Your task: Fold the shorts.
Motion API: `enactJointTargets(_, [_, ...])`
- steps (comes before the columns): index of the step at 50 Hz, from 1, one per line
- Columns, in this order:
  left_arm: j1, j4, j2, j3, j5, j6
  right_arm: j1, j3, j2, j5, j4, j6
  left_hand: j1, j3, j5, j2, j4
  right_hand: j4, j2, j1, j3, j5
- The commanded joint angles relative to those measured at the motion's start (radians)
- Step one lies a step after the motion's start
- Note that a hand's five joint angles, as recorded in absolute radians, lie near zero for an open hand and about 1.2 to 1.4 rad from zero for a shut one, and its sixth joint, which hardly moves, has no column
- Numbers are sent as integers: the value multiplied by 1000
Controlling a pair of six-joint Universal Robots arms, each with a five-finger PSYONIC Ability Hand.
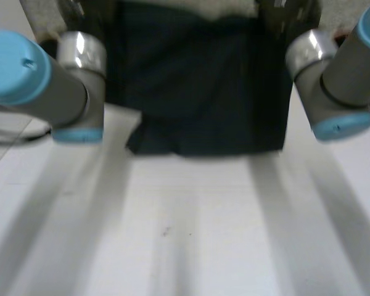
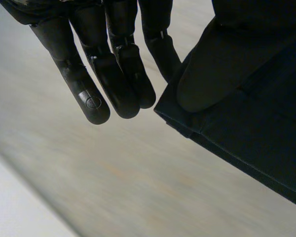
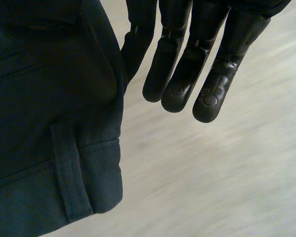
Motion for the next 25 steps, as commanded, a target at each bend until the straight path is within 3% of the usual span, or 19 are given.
enactJointTargets(1, [5,309,35,37,33,-5,-1,-23,-23,-4,-323,2,297,204,241,199,197,204,202,399,216,232])
enactJointTargets(12, [8,210,96,-230,33,-173,13,115,-20,-7,-113,47,297,204,241,199,197,204,202,399,216,232])
enactJointTargets(19, [4,32,63,-427,31,-210,13,291,-2,-18,-6,91,297,204,241,199,197,204,202,399,216,232])
enactJointTargets(25, [-8,-144,-25,-546,-7,-250,13,420,104,-54,155,81,297,204,241,199,197,204,202,399,216,232])
